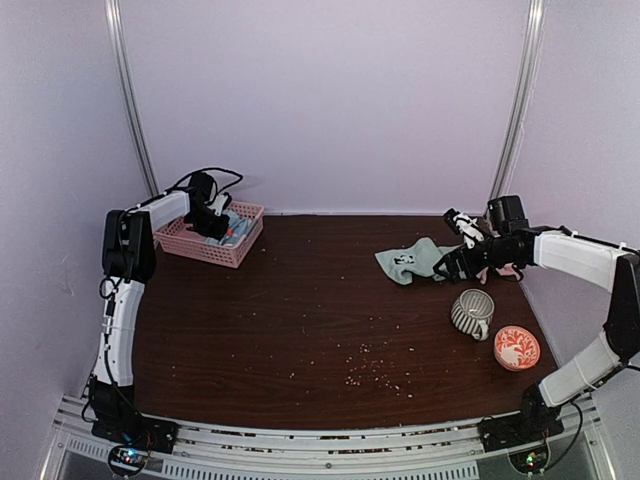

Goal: Roll the towels
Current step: Place the towel in the bin.

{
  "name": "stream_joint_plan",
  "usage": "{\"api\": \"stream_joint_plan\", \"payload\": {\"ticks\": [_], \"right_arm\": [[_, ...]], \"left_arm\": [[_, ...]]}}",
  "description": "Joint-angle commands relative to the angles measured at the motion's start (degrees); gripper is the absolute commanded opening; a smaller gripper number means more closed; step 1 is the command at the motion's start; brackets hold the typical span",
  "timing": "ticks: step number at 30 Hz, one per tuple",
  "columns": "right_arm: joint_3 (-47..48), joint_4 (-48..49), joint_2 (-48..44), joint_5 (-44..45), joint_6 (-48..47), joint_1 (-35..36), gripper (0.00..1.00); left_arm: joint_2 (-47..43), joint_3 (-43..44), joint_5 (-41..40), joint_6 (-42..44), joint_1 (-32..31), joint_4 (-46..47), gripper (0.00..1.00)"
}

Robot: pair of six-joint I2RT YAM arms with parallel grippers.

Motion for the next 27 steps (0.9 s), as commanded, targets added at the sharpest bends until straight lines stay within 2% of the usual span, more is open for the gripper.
{"api": "stream_joint_plan", "payload": {"ticks": [1, 7, 12, 15, 27], "right_arm": [[1.1, -0.3, 0.3, -1.0, -0.4, -0.3, 1.0], [1.1, -0.4, 0.4, -1.3, -0.4, -0.3, 1.0], [1.4, -0.6, 0.8, -1.2, -0.4, -0.3, 1.0], [1.1, -0.4, 0.5, -1.2, -0.4, -0.3, 1.0], [1.2, -0.4, 0.7, -1.3, -0.5, -0.3, 1.0]], "left_arm": [[3.1, 0.9, 3.0, -2.3, -1.0, 0.4, 0.05], [3.9, 1.0, 2.9, -3.8, -1.9, 0.3, 0.09], [4.6, 1.0, 1.6, -4.2, -2.4, -1.2, 0.26], [3.8, 0.3, -0.3, -3.5, -2.3, -1.7, 0.32], [-1.2, -0.7, 1.8, -3.3, -2.0, -1.2, 0.51]]}}
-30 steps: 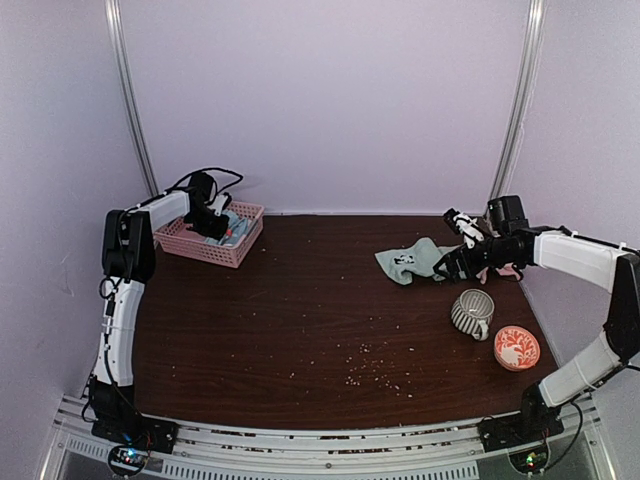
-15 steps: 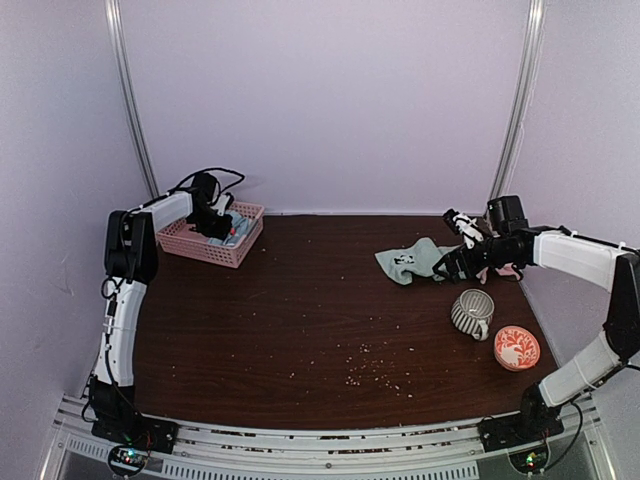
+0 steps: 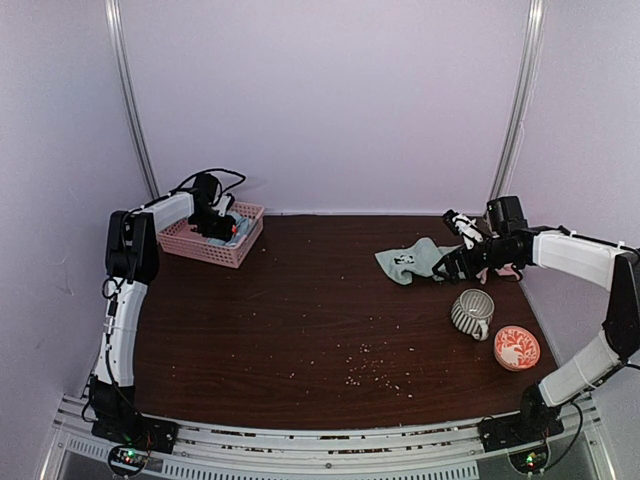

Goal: Roll the towels
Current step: Place the towel in the bin.

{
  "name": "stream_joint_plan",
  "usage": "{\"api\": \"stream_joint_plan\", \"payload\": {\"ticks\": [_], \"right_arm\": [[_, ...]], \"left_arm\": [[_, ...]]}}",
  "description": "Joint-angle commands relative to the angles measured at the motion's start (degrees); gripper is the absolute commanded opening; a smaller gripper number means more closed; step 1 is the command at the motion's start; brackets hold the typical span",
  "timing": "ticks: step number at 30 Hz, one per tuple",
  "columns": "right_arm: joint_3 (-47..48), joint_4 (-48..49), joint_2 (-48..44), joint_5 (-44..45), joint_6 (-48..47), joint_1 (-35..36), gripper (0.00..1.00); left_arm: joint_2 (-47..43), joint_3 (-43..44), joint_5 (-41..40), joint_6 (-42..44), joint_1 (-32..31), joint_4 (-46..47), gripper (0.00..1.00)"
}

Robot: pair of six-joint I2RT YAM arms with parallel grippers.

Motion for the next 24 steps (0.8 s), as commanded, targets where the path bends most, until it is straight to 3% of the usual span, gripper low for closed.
{"api": "stream_joint_plan", "payload": {"ticks": [1, 10, 24], "right_arm": [[1.2, -0.3, 0.1, -0.6, -0.5, -0.3, 1.0], [1.3, -0.3, 0.5, -1.0, -0.5, -0.3, 1.0], [1.3, -0.4, 0.8, -1.0, -0.5, -0.3, 1.0]], "left_arm": [[-2.5, -1.9, 2.9, -0.3, -0.7, -1.4, 0.52], [-6.8, -7.8, 8.4, -1.8, 0.9, 2.2, 0.52], [-6.9, -6.6, 16.2, -0.4, 2.9, 0.7, 0.62]]}}
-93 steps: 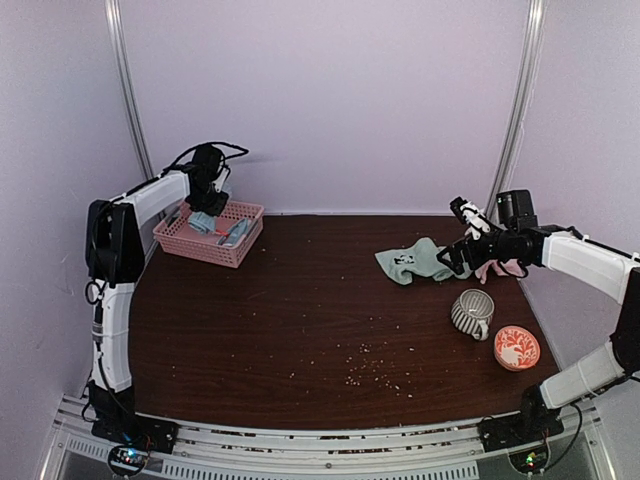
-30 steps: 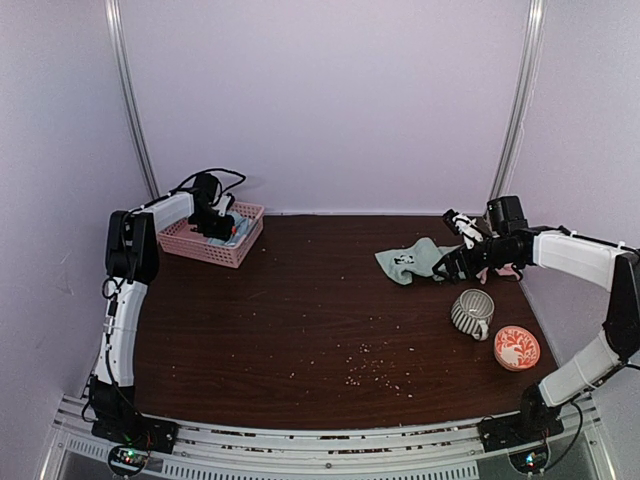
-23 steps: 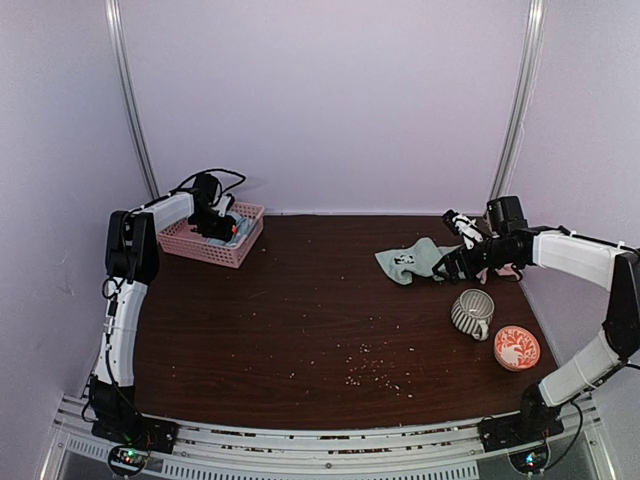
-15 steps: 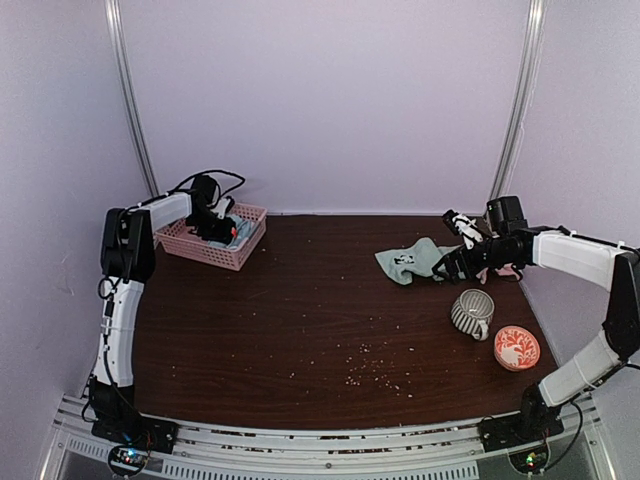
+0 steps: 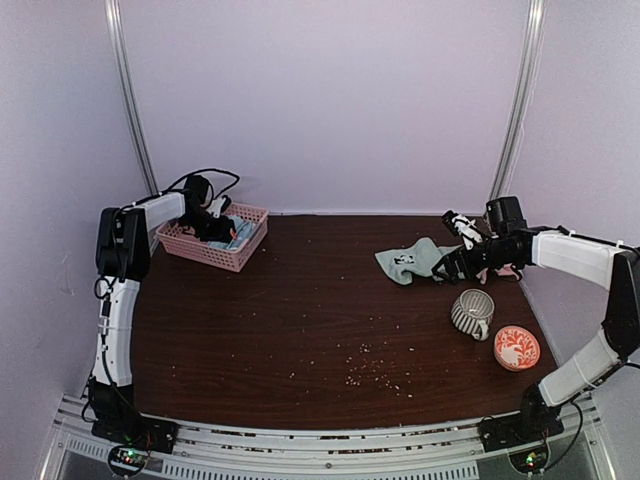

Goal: Roll the towels
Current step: Place the towel in the bin.

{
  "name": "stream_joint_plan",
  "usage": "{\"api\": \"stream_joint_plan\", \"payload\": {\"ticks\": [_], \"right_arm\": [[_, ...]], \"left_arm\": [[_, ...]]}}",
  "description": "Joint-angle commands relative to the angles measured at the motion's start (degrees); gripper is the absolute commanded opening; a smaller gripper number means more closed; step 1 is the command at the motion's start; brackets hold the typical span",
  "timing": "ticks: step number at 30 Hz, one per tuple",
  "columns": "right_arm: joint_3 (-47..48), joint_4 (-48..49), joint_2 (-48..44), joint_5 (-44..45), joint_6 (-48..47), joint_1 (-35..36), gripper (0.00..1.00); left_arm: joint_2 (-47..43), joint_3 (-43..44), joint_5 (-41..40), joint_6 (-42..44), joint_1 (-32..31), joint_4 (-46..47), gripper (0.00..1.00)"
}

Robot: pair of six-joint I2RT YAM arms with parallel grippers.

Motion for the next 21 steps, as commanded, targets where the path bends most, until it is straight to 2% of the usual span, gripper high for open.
{"api": "stream_joint_plan", "payload": {"ticks": [1, 21], "right_arm": [[1.2, -0.4, 0.4, -0.7, -0.5, -0.3, 1.0], [1.5, -0.6, 1.1, -1.1, -0.3, -0.3, 1.0]], "left_arm": [[-2.8, 0.3, 5.3, 1.3, 0.6, -0.4, 0.62], [-5.0, 1.4, 7.7, 1.0, 1.7, -1.5, 0.66]]}}
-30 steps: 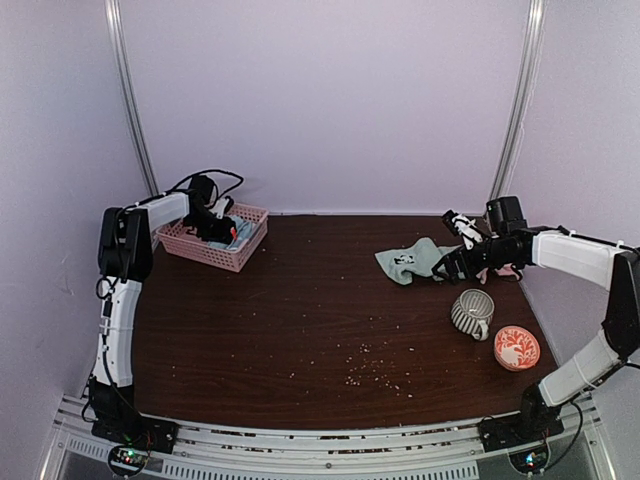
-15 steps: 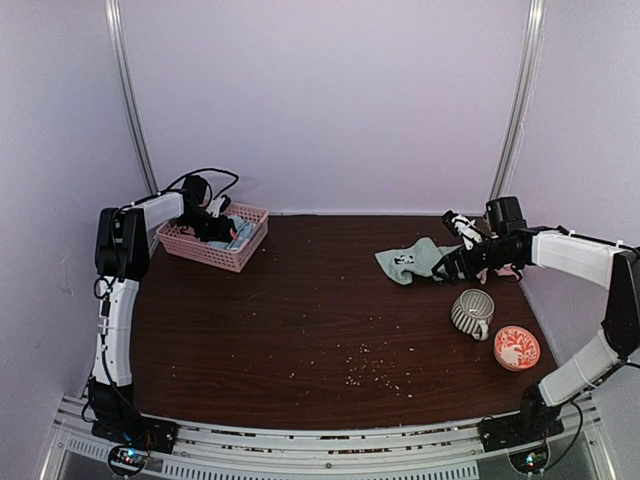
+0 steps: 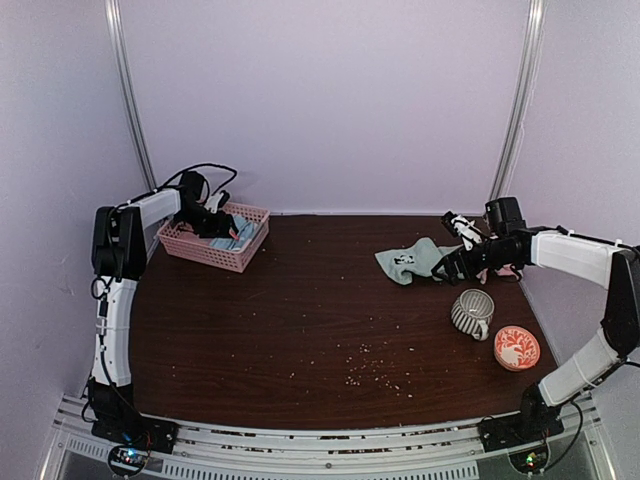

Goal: Roll the towels
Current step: Place the towel in the bin, then move the bin to the corner of the board.

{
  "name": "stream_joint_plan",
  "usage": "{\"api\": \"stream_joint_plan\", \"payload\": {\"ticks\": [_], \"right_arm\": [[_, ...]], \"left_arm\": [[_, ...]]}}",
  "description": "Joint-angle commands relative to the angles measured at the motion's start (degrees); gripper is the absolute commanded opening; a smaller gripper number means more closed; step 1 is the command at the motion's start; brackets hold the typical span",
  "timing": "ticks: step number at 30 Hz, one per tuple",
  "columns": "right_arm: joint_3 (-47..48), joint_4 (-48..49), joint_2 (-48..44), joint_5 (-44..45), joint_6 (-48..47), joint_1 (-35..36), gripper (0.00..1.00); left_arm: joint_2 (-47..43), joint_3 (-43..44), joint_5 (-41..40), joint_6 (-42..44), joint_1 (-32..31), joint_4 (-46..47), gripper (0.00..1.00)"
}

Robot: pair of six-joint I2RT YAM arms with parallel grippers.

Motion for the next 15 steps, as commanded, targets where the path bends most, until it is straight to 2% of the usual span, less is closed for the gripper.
{"api": "stream_joint_plan", "payload": {"ticks": [1, 15], "right_arm": [[1.5, -0.5, 0.6, -1.1, -0.4, -0.3, 1.0], [1.9, -0.9, 1.3, -1.6, -0.5, -0.3, 1.0]], "left_arm": [[-3.4, 1.4, 1.3, 0.2, 0.8, -0.3, 0.66], [-0.9, -1.1, 3.2, 0.4, 0.8, 1.7, 0.67]]}}
